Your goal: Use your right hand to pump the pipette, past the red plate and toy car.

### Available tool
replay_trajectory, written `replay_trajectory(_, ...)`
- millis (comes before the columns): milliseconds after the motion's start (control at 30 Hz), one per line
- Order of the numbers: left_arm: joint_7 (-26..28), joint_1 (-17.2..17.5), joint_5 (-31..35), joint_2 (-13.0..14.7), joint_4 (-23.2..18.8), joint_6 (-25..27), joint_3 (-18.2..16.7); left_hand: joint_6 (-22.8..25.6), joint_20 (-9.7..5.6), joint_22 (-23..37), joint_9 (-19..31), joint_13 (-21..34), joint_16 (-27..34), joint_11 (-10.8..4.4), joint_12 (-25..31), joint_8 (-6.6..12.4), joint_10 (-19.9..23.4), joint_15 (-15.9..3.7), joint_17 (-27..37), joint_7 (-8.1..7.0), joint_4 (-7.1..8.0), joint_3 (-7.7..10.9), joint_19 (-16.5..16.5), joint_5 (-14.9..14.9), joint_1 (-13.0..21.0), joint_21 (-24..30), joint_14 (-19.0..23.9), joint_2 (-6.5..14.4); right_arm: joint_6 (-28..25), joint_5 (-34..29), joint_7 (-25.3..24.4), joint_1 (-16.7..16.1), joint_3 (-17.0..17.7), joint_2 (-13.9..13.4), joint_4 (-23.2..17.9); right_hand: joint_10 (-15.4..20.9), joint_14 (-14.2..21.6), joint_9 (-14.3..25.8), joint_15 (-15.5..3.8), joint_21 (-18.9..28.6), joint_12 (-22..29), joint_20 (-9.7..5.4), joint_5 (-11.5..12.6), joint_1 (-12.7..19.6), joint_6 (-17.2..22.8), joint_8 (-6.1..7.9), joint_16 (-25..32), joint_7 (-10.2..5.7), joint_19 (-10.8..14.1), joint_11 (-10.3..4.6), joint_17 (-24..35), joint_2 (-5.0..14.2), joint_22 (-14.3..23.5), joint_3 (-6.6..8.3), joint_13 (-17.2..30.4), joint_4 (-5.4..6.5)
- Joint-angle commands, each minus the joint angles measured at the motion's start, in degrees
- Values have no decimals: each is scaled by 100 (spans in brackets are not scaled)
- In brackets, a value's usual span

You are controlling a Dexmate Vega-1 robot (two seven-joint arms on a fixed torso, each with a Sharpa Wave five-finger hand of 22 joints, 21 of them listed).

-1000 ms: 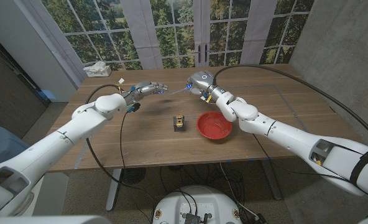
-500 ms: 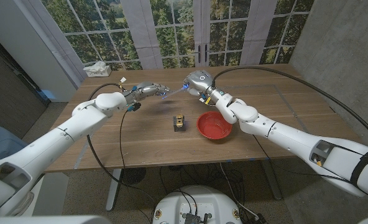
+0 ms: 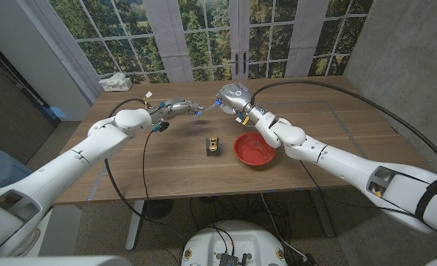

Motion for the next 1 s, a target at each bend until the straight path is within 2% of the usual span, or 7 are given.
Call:
replay_trajectory(33, -295, -163, -84, -107, 212, -108, 94, 245, -4, 18, 12, 6, 54, -31, 85, 22, 268, -491, 5, 50, -20, -56, 138, 1, 66, 43, 227, -56, 83, -65, -170, 61, -44, 51, 121, 23, 52, 27, -948, 33, 8, -180, -26, 62, 22, 31, -8, -17, 32, -61, 27, 57, 8, -21, 37, 4)
replay_trajectory(300, -335, -220, -68, -134, 268, -118, 125, 382, 39, 20, 12, -4, 26, -118, 145, -14, 631, -537, 17, 82, -1, -4, 120, 23, 234, 14, 277, 180, 120, -77, -220, 104, -75, 73, 178, 36, 57, 27, -955, 50, 9, -184, -31, 83, 18, 31, -14, -28, 25, -61, 42, 49, 9, -34, 56, 2)
replay_trajectory(500, -409, -260, -103, -179, 356, -177, 139, 416, 8, 22, 13, -15, 32, -95, 144, -77, 805, -588, 18, 158, 51, 106, 253, 46, 340, 50, 414, 520, 167, -76, -228, 138, -98, 72, 200, 31, 59, 27, -949, 64, 3, -189, -34, 92, 16, 30, -26, -32, 15, -73, 50, 50, 10, -43, 71, 9)
replay_trajectory(833, -559, -319, -180, -260, 523, -318, 160, 398, 7, 22, 13, -21, 5, -146, 111, -126, 831, -629, -5, 171, 6, 135, 345, 42, 406, 74, 484, 574, 282, -65, -305, 161, -109, 62, 191, 47, 57, 27, -939, 86, -1, -189, -37, 94, 30, 38, -45, -33, 8, -70, 58, 51, 10, -57, 85, 22)
replay_trajectory(867, -588, -326, -195, -268, 545, -343, 161, 407, 13, 23, 13, -23, 1, -184, 100, -133, 832, -634, -1, 164, 17, 162, 353, 47, 428, 74, 492, 645, 288, -67, -299, 163, -110, 59, 186, 47, 61, 27, -941, 87, -2, -189, -38, 94, 30, 38, -42, -34, 6, -68, 61, 52, 10, -60, 86, 23)
replay_trajectory(1000, -685, -353, -256, -294, 610, -385, 164, 430, 46, 24, 16, -26, -54, -152, 47, -155, 791, -617, -8, 210, 53, 291, 363, 65, 487, 68, 479, 901, 292, -78, -352, 155, -105, 64, 190, 54, 60, 27, -948, 98, -10, -187, -38, 101, 30, 38, -52, -35, 7, -67, 64, 53, 10, -62, 83, 22)
